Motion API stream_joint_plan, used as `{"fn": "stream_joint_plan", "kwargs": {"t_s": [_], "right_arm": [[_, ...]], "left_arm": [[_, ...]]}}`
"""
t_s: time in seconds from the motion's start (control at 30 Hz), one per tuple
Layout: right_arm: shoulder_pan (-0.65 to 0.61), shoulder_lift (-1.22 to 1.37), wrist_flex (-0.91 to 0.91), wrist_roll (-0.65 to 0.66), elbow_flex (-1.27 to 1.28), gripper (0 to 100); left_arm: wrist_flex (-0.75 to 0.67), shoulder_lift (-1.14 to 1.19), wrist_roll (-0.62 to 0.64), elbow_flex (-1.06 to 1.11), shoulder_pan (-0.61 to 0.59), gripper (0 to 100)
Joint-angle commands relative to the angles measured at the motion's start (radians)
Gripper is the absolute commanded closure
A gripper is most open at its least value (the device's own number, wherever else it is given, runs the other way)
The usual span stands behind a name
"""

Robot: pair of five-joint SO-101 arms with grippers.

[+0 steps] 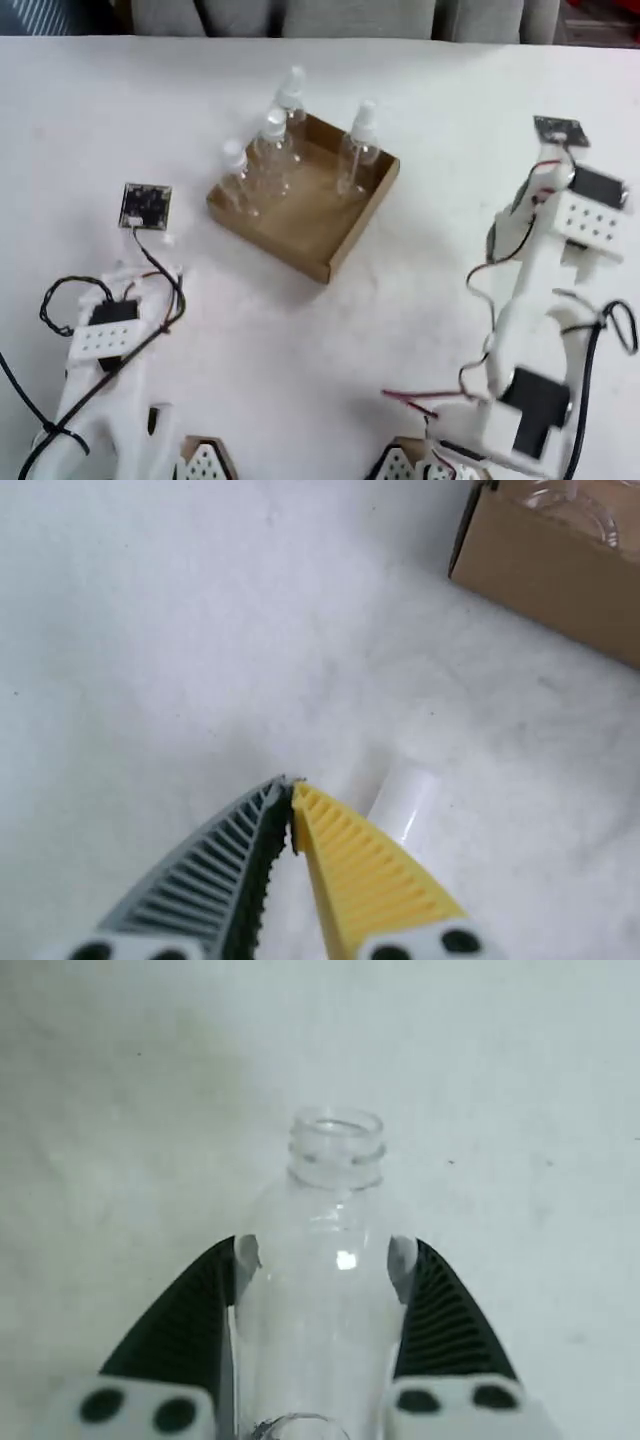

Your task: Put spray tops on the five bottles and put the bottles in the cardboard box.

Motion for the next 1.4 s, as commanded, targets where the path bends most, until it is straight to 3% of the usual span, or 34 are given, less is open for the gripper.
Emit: {"fn": "stream_joint_plan", "kwargs": {"t_s": [0.0,0.23,0.33,0.43,0.57,0.87,1.37], "right_arm": [[-0.044,-0.163,-0.079,-0.071,0.123,98.1],[-0.139,-0.265,-0.292,-0.204,0.416,98.1],[-0.139,-0.263,-0.407,-0.212,0.516,98.1],[-0.137,-0.265,-0.504,-0.206,0.591,98.1],[-0.142,-0.263,-0.532,-0.204,0.608,98.1],[-0.139,-0.263,-0.535,-0.203,0.609,98.1],[-0.139,-0.262,-0.535,-0.183,0.621,98.1]], "left_arm": [[-0.026,-0.007,-0.009,-0.009,-0.004,98],[-0.009,-0.007,-0.009,-0.031,-0.002,98],[0.106,-0.002,-0.044,-0.094,-0.002,96],[0.264,0.001,-0.135,-0.192,-0.002,88],[0.407,0.001,-0.164,-0.301,-0.001,80],[0.413,0.033,-0.195,-0.302,0.11,80],[0.433,0.429,-0.256,-0.485,0.077,80]]}}
